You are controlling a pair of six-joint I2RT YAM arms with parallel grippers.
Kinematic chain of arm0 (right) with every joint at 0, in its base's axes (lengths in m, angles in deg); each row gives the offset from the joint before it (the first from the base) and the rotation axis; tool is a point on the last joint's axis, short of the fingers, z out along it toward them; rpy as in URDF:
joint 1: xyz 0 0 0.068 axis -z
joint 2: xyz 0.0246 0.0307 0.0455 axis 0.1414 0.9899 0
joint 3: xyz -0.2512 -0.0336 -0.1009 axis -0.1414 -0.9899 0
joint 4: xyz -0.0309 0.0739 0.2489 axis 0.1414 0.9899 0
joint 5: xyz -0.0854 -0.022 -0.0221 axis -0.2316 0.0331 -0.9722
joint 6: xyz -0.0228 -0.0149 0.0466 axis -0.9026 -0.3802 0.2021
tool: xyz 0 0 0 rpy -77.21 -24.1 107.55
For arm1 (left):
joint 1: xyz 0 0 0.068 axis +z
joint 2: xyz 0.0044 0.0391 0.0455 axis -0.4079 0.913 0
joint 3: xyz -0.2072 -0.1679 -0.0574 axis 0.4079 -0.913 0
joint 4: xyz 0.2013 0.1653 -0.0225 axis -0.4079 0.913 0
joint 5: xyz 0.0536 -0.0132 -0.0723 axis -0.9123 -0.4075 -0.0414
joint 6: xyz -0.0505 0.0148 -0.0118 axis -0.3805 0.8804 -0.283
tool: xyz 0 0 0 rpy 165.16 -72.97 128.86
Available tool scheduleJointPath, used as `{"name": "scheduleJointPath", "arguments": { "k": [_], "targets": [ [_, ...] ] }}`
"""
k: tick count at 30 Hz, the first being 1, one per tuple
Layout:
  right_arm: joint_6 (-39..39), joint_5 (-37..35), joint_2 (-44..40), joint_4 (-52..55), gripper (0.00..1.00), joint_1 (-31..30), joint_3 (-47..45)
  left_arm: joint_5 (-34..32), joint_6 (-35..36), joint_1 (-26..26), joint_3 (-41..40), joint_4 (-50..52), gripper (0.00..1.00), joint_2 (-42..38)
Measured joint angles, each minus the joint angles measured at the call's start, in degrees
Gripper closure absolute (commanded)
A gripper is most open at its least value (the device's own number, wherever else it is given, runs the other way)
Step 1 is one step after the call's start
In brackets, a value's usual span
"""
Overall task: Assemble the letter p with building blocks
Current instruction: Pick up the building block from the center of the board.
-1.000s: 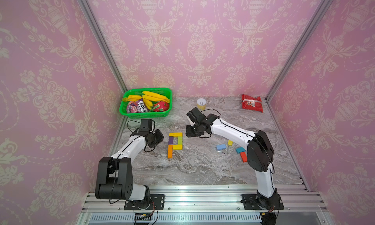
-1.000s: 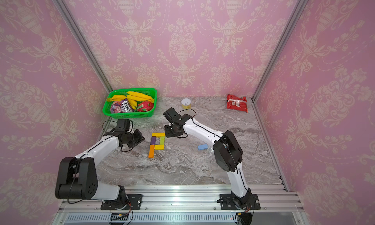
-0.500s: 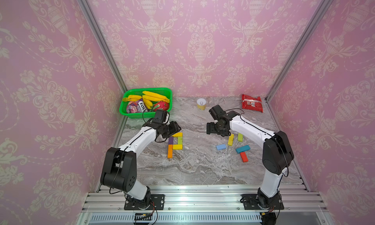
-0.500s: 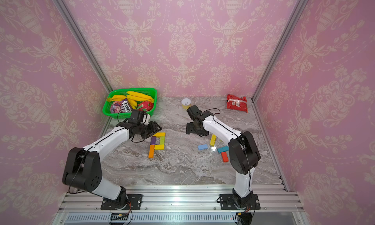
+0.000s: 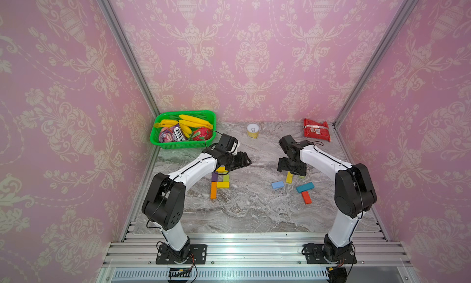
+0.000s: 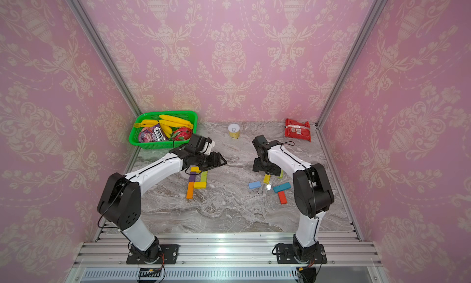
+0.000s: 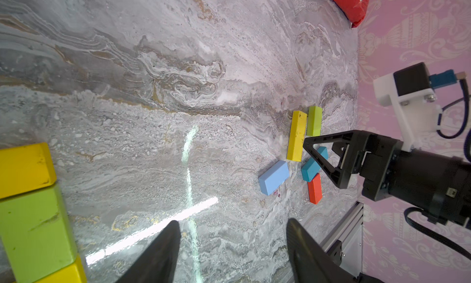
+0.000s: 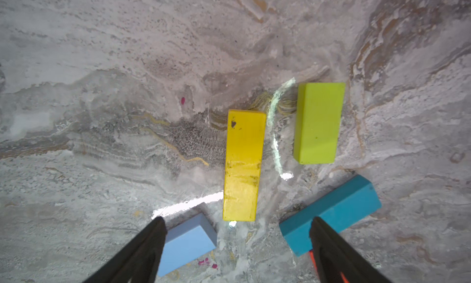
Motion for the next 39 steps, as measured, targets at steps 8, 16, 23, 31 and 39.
{"name": "scheduleJointPath", "arguments": {
  "k": [8,16,23,31,39],
  "targets": [
    [-0.4,1.3,1.0,-1.1,0.13,1.3,0.0,-4.5,2.4,0.0,0.9,1.4,0.32,-1.3],
    [-0.4,3.1,3.9,-3.4,0.14,1.4,-1.4,-7.0,3.3,0.0,1.2,2.1,0.33,-2.4],
    [-0.7,5.1,4.7,-5.7,0.19,1.4,-2.7,-8.3,3.5,0.0,1.2,2.1,0.33,-2.5],
    [-1.1,7.0,6.4,-8.0,0.28,2.0,-3.7,-9.3,3.5,0.1,1.2,2.1,0.33,-2.9],
    [-2.6,7.1,6.4,-8.2,0.54,2.4,-3.8,-9.9,3.5,1.0,0.6,2.0,0.33,-4.3]
  ]
}}
